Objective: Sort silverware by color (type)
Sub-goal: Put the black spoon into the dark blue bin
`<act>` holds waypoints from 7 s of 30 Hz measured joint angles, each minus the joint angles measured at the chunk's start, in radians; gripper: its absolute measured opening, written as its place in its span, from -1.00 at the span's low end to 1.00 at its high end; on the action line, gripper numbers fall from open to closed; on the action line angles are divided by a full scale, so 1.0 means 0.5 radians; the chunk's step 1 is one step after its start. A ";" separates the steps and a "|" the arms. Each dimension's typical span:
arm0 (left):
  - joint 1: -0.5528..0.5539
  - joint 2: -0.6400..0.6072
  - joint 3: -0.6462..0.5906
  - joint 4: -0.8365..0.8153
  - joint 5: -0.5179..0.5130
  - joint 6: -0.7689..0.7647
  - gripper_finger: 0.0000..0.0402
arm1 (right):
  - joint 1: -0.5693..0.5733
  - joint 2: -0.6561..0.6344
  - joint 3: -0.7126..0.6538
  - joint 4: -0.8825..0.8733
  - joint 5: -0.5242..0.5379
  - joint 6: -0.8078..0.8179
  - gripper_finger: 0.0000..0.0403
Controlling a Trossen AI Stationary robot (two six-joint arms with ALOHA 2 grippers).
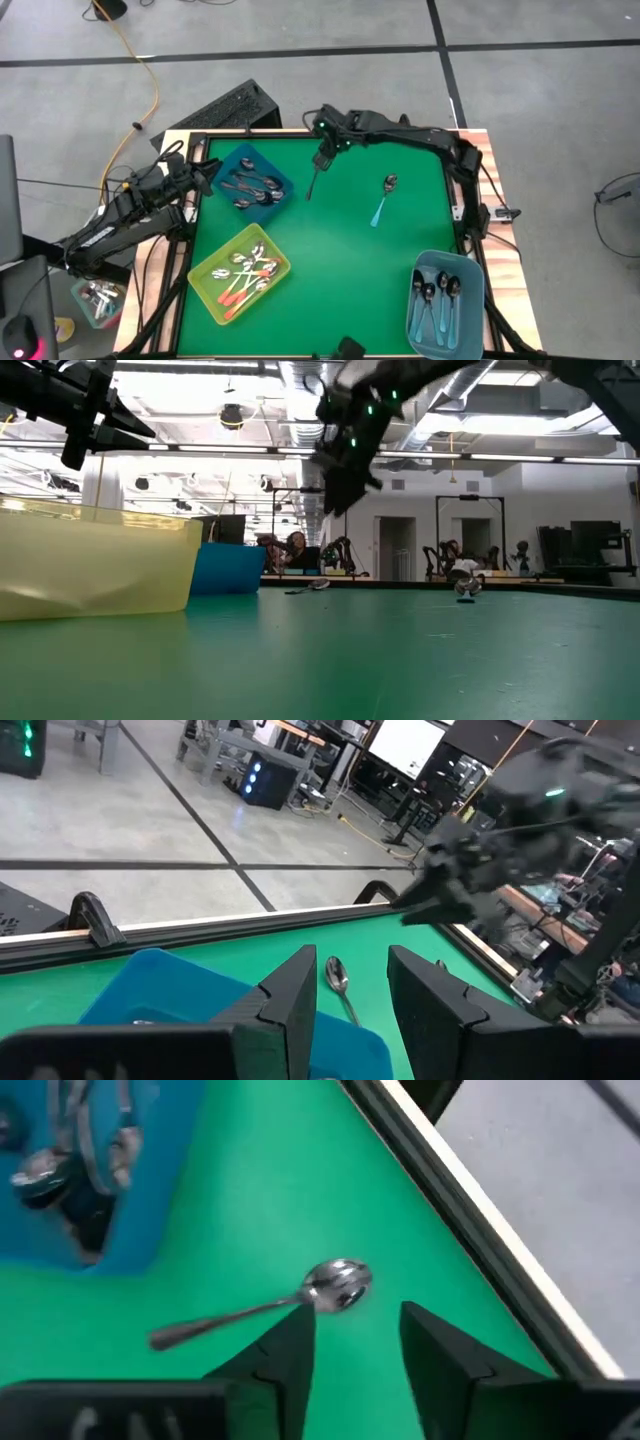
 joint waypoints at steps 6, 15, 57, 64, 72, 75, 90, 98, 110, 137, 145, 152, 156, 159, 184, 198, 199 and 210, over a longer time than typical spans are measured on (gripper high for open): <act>0.000 -0.001 0.000 0.000 0.002 0.002 -0.45 | -0.159 0.003 -0.266 0.377 -0.097 0.172 0.09; 0.001 0.000 0.000 0.002 0.002 0.027 -0.45 | -0.197 0.086 -0.302 0.591 -0.174 0.248 0.10; 0.000 0.000 -0.001 0.002 0.047 0.064 -0.45 | -0.214 0.658 0.302 -0.179 -0.567 0.195 -0.71; 0.000 0.000 -0.002 0.001 0.047 0.063 -0.45 | -0.223 0.653 0.302 -0.256 -0.531 0.019 -0.96; 0.000 0.000 -0.002 0.000 0.044 0.101 -0.45 | -0.181 0.551 0.326 -0.422 -0.510 -0.680 -0.97; 0.000 0.000 -0.001 0.001 0.037 0.101 -0.45 | -0.121 0.522 0.370 -0.488 -0.503 -1.014 -0.97; 0.001 -0.001 -0.001 -0.002 0.038 0.101 -0.45 | 0.147 0.519 0.422 -0.472 0.005 -1.819 0.02; 0.001 0.000 -0.001 -0.001 0.064 0.030 -0.46 | 0.149 0.506 0.422 -0.267 0.139 -1.383 -0.35; -0.018 0.461 -0.001 0.336 0.334 -0.270 -0.99 | 0.333 0.010 0.423 -0.365 0.275 -0.992 -0.97; -0.235 3.024 1.630 0.018 0.124 0.314 -1.00 | 0.634 -0.779 0.423 -0.403 0.444 -0.533 -0.98; -0.267 3.634 2.045 -0.129 0.144 0.480 -0.98 | 0.628 -0.780 0.423 -0.485 0.443 -0.536 -0.98; -0.343 3.705 2.164 -0.191 -0.103 0.703 -0.82 | 0.627 -0.788 0.423 -0.569 0.441 -0.538 -0.98; -0.364 3.707 2.164 -0.208 -0.126 0.650 -0.70 | 0.625 -0.788 0.423 -0.578 0.440 -0.541 -0.98; -0.364 3.733 2.164 -0.205 -0.052 0.565 -0.59 | 0.625 -0.788 0.423 -0.577 0.439 -0.554 -0.98; -0.361 3.975 2.129 -0.296 -0.045 0.291 0.16 | 0.628 -0.788 0.423 -0.623 0.423 -0.553 -0.97; -0.311 4.114 2.139 -0.288 0.174 0.304 -0.72 | 0.646 -0.788 0.423 -0.621 0.422 -0.553 -0.97; -0.311 4.115 2.139 -0.287 0.168 0.312 -0.78 | 0.650 -0.788 0.423 -0.621 0.422 -0.553 -0.97; -0.318 4.049 2.129 -0.271 0.203 0.346 -0.99 | 0.685 -0.788 0.423 -0.616 0.424 -0.538 -0.97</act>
